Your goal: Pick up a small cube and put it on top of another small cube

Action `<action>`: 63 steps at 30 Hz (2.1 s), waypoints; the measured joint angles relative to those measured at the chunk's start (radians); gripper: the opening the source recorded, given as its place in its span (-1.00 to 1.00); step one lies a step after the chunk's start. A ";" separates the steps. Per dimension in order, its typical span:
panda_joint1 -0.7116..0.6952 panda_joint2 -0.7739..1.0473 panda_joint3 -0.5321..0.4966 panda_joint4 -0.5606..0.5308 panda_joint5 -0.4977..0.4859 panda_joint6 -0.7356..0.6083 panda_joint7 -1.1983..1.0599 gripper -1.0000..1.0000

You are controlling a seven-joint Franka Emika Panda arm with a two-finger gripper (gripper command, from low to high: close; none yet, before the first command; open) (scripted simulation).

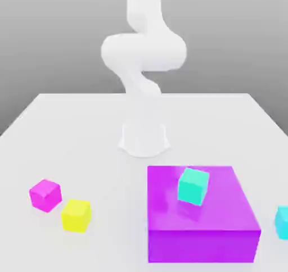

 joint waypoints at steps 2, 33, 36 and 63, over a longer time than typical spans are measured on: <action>0.036 0.077 0.012 -0.003 -0.001 0.025 -0.047 0.00; 0.474 1.196 0.167 0.000 -0.235 0.445 -0.463 -1.00; 0.474 1.195 0.168 0.000 -0.235 0.445 -0.463 -1.00; 0.225 0.377 0.037 -0.361 0.012 0.003 -0.720 -1.00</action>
